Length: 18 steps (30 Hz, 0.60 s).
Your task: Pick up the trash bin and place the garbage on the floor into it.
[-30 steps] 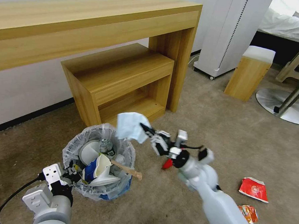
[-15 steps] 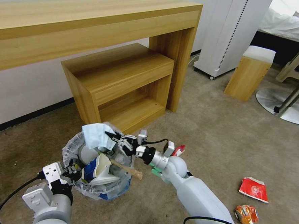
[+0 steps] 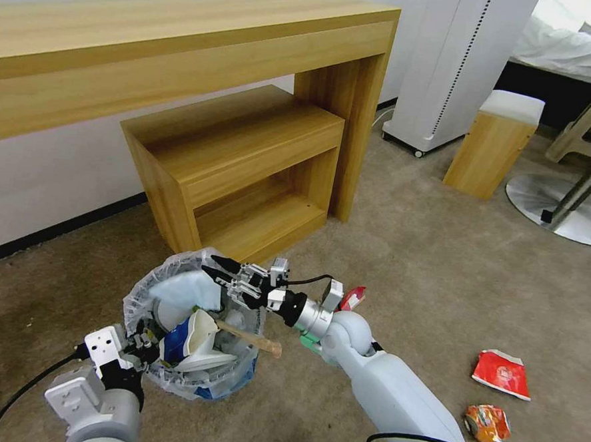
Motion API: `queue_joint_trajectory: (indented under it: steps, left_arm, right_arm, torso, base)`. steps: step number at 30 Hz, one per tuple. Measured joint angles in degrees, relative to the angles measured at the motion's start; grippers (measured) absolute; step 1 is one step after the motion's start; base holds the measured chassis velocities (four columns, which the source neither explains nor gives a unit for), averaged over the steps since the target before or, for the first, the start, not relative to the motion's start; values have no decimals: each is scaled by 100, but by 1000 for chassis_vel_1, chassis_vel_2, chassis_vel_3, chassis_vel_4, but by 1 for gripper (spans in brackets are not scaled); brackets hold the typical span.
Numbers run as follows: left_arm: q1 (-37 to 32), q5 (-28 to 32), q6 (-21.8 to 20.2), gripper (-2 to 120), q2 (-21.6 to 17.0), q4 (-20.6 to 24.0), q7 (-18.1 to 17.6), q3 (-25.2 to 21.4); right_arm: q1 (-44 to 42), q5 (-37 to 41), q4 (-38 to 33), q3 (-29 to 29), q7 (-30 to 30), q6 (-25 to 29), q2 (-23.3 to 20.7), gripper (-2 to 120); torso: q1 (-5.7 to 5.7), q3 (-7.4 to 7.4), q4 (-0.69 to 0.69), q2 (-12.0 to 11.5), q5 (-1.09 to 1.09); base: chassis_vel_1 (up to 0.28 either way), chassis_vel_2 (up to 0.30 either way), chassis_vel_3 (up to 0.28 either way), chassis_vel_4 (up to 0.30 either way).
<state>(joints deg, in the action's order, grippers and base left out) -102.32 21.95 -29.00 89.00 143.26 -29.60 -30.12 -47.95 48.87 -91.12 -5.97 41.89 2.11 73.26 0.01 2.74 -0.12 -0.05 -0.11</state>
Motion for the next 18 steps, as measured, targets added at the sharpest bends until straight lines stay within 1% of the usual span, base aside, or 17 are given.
queue_joint_trajectory:
  steps: [1, 2, 3, 5, 6, 8, 9, 10, 12, 13, 14, 15, 16, 17, 18]
  left_arm:
    - [-14, -19, 10, 0, -1, 1, 2, 9]
    - [-14, -19, 10, 0, -1, 1, 2, 9]
    - [-27, -25, 13, 0, -3, 0, 3, 19]
    - [-65, -22, 14, 0, -28, 0, 12, 7]
    - [-65, -22, 14, 0, -28, 0, 12, 7]
    - [-66, 49, 14, 0, -66, 0, 13, -75]
    - [-54, 109, 14, 0, -93, 0, 8, -139]
    - [-54, 109, 14, 0, -93, 0, 8, -139]
    - [-24, 220, 21, 0, -144, 1, -41, -250]
    - [-16, 291, 21, 0, -160, 1, -78, -279]
    - [-16, 291, 21, 0, -160, 1, -78, -279]
    - [-5, 334, 16, 0, -171, 0, -101, -297]
    - [8, 331, 16, 0, -176, 1, -108, -309]
    - [8, 331, 16, 0, -176, 1, -108, -309]
    - [41, 298, 22, 0, -180, 0, -115, -328]
  right_arm:
    - [-72, 2, -95, 123, 0, 0, -45, 64]
    - [-72, 2, -95, 123, 0, 0, -45, 64]
    - [-124, 1, -154, 219, 0, 1, -73, 67]
    - [-322, -7, -314, 547, -13, 57, -125, 78]
    - [-322, -7, -314, 547, -13, 57, -125, 78]
    - [-501, 22, -481, 858, -145, 147, -134, 86]
    - [-602, 52, -608, 1050, -340, 205, -128, 92]
    - [-602, 52, -608, 1050, -340, 205, -128, 92]
    - [-821, 17, -979, 1431, -1011, 323, -97, 99]
    - [-924, -100, -1146, 1623, -1266, 353, -81, 100]
    - [-924, -100, -1146, 1623, -1266, 353, -81, 100]
    - [-1081, -369, -1366, 1916, -1598, 415, -65, 100]
    - [-1192, -575, -1491, 2104, -1808, 461, -55, 100]
    - [-1192, -575, -1491, 2104, -1808, 461, -55, 100]
    - [-1389, -1009, -1685, 2475, -2172, 524, -27, 100]
  torso:
    - [0, 0, 0, 0, 1]
    - [0, 0, 0, 0, 1]
    - [0, 0, 0, 0, 0]
    - [0, 0, 0, 0, 0]
    - [0, 0, 0, 0, 0]
    - [0, 0, 0, 0, 1]
    - [0, 0, 0, 0, 0]
    - [0, 0, 0, 0, 0]
    - [0, 0, 0, 0, 2]
    - [0, 0, 1, 0, 1]
    - [0, 0, 1, 0, 1]
    - [0, 0, 1, 0, -1]
    - [0, 0, 1, 0, -1]
    - [0, 0, 1, 0, -1]
    - [0, 0, 0, 0, 0]
  base:
    - [0, 0, 0, 0]
    - [0, 0, 0, 0]
    - [0, 0, 0, 0]
    - [0, 0, 0, 0]
    - [0, 0, 0, 0]
    - [0, 0, 0, 0]
    - [0, 0, 0, 0]
    - [0, 0, 0, 0]
    - [0, 0, 0, 0]
    - [0, 0, 0, 0]
    - [0, 0, 0, 0]
    - [0, 0, 0, 0]
    - [0, 0, 0, 0]
    - [0, 0, 0, 0]
    - [0, 0, 0, 0]
